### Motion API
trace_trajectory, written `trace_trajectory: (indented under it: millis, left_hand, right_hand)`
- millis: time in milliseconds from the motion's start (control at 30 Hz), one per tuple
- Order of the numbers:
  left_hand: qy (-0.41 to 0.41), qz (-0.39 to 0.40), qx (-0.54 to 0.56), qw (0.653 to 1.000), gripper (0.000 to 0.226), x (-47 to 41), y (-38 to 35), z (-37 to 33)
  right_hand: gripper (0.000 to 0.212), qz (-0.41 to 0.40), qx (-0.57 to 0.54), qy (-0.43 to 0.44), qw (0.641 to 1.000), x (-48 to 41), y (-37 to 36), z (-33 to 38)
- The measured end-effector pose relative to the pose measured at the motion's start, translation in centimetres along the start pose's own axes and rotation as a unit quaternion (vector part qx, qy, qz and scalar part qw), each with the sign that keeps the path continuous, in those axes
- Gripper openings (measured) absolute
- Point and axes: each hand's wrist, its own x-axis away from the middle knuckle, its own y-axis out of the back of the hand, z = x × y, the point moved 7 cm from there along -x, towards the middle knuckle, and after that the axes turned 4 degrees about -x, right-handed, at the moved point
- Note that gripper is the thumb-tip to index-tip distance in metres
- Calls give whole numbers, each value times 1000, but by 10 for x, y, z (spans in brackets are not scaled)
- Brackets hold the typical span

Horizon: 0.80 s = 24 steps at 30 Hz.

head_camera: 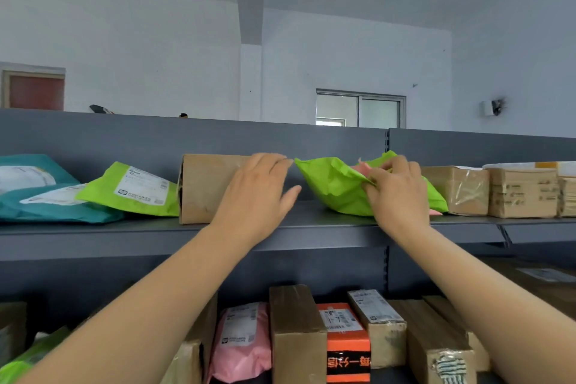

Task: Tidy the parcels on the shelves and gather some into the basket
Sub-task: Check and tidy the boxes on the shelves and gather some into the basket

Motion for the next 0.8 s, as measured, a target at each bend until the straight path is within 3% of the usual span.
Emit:
trace_trajectory:
  millis: [67, 133, 233, 333, 433, 567, 800]
  left_hand:
    - [-7, 0, 40, 999, 43, 1, 0, -10]
    - [-9, 23, 78, 997, 48, 2, -4, -17]
    - [-23, 57, 116, 991, 51, 5, -9, -21]
    - [-13, 97, 117, 988, 36, 11, -19, -14]
    - [-15, 121, 94, 988, 28, 19, -28, -8]
    - [-25, 137, 96, 986, 45, 25, -27, -7]
    - [-45, 178, 67, 981, 70, 26, -23, -9]
  right_hand:
    - [7, -26, -87, 74, 993, 11, 7, 24]
    - [2, 27, -146, 137, 979, 27, 3, 47]
    - [14, 117, -191, 182, 958, 42, -5, 59]
    - [17, 188, -276, 134, 933, 42, -9, 49]
    - [26, 174, -328, 59, 926, 36, -9, 33]
    - [17, 116, -304, -50, 944, 30, -9, 12]
    - [46, 171, -351, -96, 916, 29, -16, 12]
